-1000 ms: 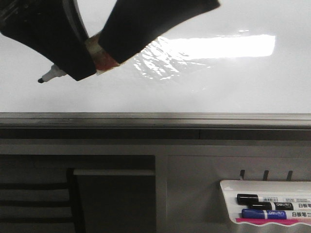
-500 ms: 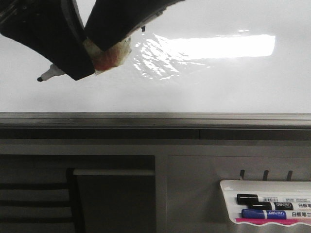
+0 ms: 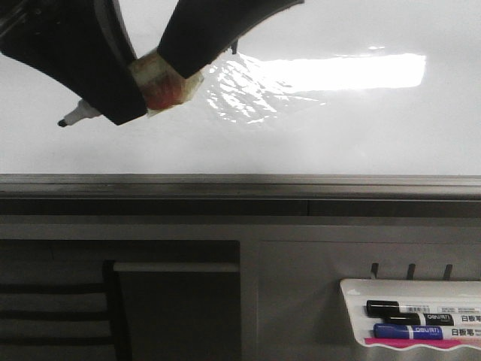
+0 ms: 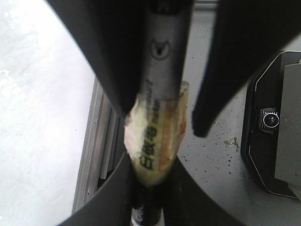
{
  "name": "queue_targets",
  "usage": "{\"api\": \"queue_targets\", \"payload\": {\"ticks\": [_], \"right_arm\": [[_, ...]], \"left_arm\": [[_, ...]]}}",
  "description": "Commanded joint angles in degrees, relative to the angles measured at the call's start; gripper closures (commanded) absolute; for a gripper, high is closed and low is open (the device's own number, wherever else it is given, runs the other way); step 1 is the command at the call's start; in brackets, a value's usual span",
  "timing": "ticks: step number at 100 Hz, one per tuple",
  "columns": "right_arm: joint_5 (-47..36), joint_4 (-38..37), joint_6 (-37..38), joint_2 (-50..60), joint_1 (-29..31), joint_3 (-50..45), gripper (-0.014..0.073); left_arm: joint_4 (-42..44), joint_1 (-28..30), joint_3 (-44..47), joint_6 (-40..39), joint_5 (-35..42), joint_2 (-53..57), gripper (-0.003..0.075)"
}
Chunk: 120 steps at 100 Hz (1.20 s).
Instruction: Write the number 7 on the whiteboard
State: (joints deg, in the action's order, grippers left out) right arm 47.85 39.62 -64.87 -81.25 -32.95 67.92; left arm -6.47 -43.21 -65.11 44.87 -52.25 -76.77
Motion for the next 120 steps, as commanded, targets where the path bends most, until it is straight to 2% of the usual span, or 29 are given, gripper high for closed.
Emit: {"api": "queue_targets", "payload": {"ticks": [1, 19, 38, 46, 59, 68, 80, 99, 109, 120], "right_arm": [[-0.86, 2.63, -0.77, 1.63, 0.29, 1.85, 0.0475], [-0.99, 2.63, -0.77, 1.63, 0.29, 1.85, 0.0581], [-0.99, 2.17, -0.77, 1.63, 0.29, 1.85, 0.0606], [-1.08, 1.61, -0.77, 1.85, 0.29, 1.85, 0.0607], [-1.22, 0.42, -0.77, 3.59, 0.73, 1.85, 0.0607], [-1.21, -2.43, 2.05, 5.52, 2.04, 1.85, 0.0607], [-1.11, -9.62, 10.25, 9.02, 4.96, 1.85, 0.0607], [2.72, -19.26, 28.46, 15.36, 10.85, 1.85, 0.0607], [3.15, -19.85, 33.76, 17.85, 12.14, 0.31, 0.0608], [-3.16, -19.85, 36.71, 20.75, 12.24, -5.76, 0.0608]], "left_arm": [[-0.57, -0.43, -1.97, -0.07, 2.46, 1.91, 0.0741], [-0.57, -0.43, -1.97, -0.19, 2.23, 1.91, 0.072], [-0.57, -0.43, -2.19, -0.49, 3.0, 1.91, 0.0475], [-0.57, -0.07, -2.8, -2.53, 3.13, 1.91, 0.0416], [-0.49, 2.06, -3.49, -6.76, 3.35, 3.12, 0.0404], [-0.49, 4.93, -3.49, -9.74, 3.13, 5.03, 0.0404], [-0.49, 9.64, -3.49, -13.3, 1.62, 8.97, 0.0405], [-0.6, 17.05, 0.79, -21.04, 1.98, 17.83, 0.0405], [-0.85, 20.1, 6.08, -24.14, 3.91, 23.34, 0.0405], [-2.16, 21.86, 13.12, -24.71, 7.7, 28.24, 0.0405]]}}
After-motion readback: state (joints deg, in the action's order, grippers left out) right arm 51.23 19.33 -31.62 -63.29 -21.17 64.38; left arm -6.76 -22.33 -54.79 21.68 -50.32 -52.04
